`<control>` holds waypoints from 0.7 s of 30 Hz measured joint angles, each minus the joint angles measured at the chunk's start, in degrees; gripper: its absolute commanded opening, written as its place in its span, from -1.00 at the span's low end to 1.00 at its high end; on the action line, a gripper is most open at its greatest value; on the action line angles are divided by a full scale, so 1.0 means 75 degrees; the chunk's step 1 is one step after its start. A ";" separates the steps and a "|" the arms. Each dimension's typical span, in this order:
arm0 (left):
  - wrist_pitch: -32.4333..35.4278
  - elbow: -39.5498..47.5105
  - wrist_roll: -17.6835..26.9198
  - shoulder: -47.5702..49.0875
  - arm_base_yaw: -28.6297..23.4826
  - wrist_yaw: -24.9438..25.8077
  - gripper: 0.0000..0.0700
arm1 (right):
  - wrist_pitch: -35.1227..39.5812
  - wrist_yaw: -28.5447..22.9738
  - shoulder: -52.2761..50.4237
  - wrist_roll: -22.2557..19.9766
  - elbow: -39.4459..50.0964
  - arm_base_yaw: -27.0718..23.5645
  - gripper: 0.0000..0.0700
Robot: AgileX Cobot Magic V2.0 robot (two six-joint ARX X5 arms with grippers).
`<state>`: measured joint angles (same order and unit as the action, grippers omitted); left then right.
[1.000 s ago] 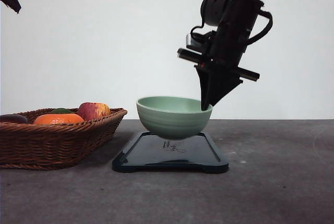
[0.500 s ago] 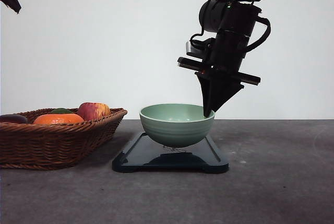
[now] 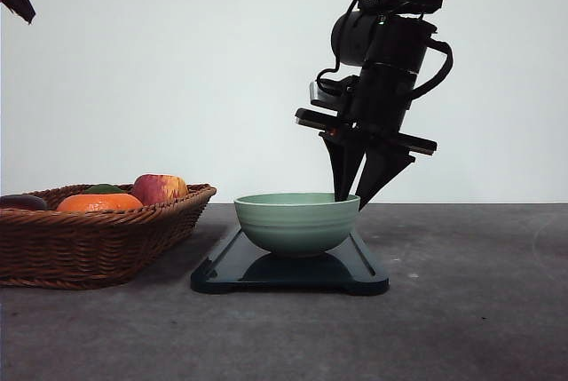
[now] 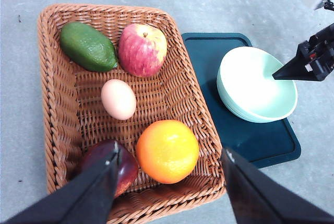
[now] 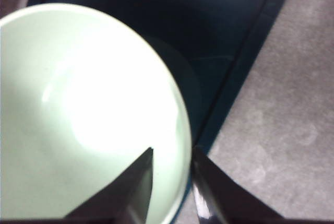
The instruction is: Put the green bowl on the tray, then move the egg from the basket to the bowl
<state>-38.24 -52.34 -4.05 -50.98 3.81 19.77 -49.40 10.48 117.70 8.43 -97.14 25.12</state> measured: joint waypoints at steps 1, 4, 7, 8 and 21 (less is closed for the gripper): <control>-0.0003 0.0000 0.0000 0.0000 0.0000 0.0000 0.12 | -0.0006 0.0000 -0.0017 0.0000 0.0000 0.0000 -0.58; -0.0015 0.0000 0.0000 0.0000 0.0000 0.0000 0.12 | -0.0017 -0.0001 -0.0189 -0.0003 0.0000 -0.0001 -0.58; -0.0019 0.0000 0.0000 0.0000 0.0000 0.0000 0.12 | -0.0183 -0.0001 -0.0606 -0.0022 -0.0003 0.0000 -0.58; -0.0021 0.0000 0.0000 0.0000 0.0000 0.0000 0.12 | -0.0297 -0.0006 -0.0794 -0.0039 -0.0006 0.0000 -0.58; -0.0042 0.0000 0.0000 0.0000 0.0000 0.0000 0.12 | 0.2122 -0.0417 -0.3887 -0.0092 0.3323 0.0023 -0.52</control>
<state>-38.55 -52.34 -4.05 -50.98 3.81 19.77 -33.48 7.35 88.54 7.73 -72.22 25.30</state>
